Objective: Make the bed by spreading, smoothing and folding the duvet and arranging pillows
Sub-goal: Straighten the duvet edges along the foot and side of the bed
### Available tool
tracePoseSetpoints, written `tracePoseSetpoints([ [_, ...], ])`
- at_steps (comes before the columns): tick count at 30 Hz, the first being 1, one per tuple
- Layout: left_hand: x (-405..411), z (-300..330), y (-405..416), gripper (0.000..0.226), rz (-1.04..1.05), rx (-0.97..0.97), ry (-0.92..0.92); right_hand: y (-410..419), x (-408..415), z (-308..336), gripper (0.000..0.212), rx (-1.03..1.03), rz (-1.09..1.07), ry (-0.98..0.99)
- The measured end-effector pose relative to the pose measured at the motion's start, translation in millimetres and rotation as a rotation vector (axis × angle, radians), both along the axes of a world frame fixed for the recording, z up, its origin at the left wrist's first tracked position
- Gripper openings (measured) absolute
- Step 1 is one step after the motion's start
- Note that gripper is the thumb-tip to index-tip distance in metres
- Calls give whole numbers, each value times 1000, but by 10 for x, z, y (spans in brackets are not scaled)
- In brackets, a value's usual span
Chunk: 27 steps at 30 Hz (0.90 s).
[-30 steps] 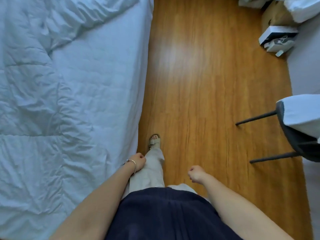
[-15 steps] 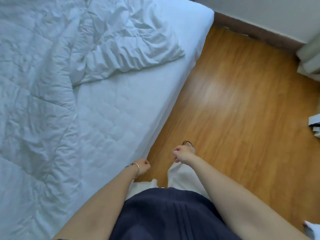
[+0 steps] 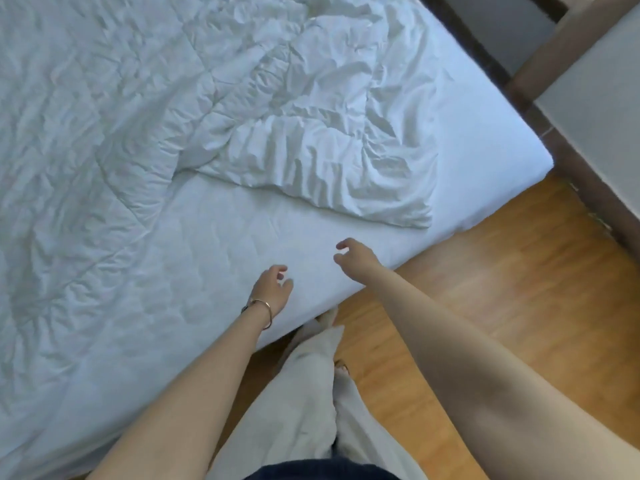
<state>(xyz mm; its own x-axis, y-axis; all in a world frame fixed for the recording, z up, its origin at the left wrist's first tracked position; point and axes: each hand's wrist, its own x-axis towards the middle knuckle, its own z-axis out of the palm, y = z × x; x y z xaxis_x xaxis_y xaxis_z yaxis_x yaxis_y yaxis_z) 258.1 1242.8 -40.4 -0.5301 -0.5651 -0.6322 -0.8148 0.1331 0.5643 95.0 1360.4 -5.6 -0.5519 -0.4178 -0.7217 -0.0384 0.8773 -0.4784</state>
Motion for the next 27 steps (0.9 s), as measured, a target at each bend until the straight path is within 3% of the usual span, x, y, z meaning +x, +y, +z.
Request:
tracePoseSetpoints([
  [3, -617, -145, -342, 48, 56, -44, 89, -349, -510, -108, 52, 13, 128, 180],
  [7, -1310, -284, -834, 66, -48, -227, 63, -680, -1039, -216, 72, 156, 297, 306],
  [12, -1914, -274, -1112, 94, -292, -384, -199, -695, -1666, -430, 117, 344, 602, 257],
  [15, -2136, -398, -1156, 104, -515, -483, -319, -457, -1957, -678, 122, 399, 735, 288],
  [17, -2250, -500, -1178, 95, -557, -510, -371, -305, -2113, -807, 110, 341, 833, 444],
  [19, -2380, -578, -1206, 71, -525, -543, -362, -244, -2336, -869, 93, 193, 893, 540],
  [22, -2584, -572, -1239, 23, -493, -686, -305, -256, -2761, -761, 84, 34, 938, 466],
  [24, -2737, -433, -1190, 16, -441, -656, -335, -245, -3043, -605, 84, 27, 978, 418],
  [27, -2950, -157, -848, 30, -388, -510, -438, -48, -3363, -318, 80, 71, 1083, 416],
])
